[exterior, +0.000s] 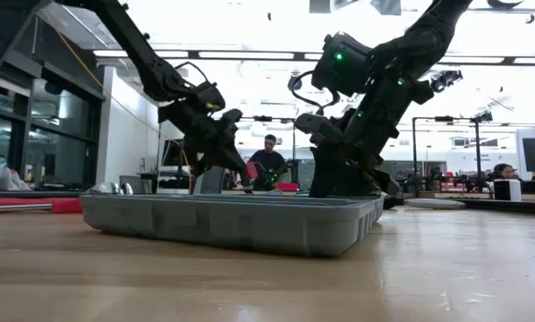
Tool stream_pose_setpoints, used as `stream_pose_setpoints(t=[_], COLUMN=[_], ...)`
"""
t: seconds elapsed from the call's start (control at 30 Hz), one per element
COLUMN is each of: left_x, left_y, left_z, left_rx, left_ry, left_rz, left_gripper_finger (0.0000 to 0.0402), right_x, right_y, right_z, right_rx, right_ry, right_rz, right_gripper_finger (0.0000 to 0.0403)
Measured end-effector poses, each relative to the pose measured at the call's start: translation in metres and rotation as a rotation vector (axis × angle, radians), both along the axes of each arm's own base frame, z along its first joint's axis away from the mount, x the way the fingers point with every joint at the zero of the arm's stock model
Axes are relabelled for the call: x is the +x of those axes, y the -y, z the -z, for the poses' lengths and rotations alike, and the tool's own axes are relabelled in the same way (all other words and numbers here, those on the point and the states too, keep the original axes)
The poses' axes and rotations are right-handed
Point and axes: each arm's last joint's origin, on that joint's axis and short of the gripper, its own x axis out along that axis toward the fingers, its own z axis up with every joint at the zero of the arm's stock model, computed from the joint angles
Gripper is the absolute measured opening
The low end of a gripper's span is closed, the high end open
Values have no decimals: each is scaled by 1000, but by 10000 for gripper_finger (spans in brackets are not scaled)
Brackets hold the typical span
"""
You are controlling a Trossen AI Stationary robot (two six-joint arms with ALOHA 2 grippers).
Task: Prefit tool cases
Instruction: Remove the set of allen wrenches from the gray tool box, then remove the set of screwdriver bits from the gray tool box
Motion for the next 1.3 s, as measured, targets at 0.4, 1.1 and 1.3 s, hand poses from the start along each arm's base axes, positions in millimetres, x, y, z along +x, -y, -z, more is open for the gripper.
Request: stream_pose_setpoints(t=[0.4,1.1,1.3], left_x=[-24,-45,-44], left_y=[-25,-19,12], left_z=[42,-12,-30], left_rx=[-234,6,-72], left_ry=[-175,-293,-259], left_rz=[-68,-96,128], left_gripper_finger=[4,136,128], right_x=[0,0,0], right_y=[0,0,0], right_z=[0,0,0], right_rx=[5,-6,-11], right_ry=[3,3,2], right_rz=[5,-16,-26], right_gripper_finger=[133,133,133])
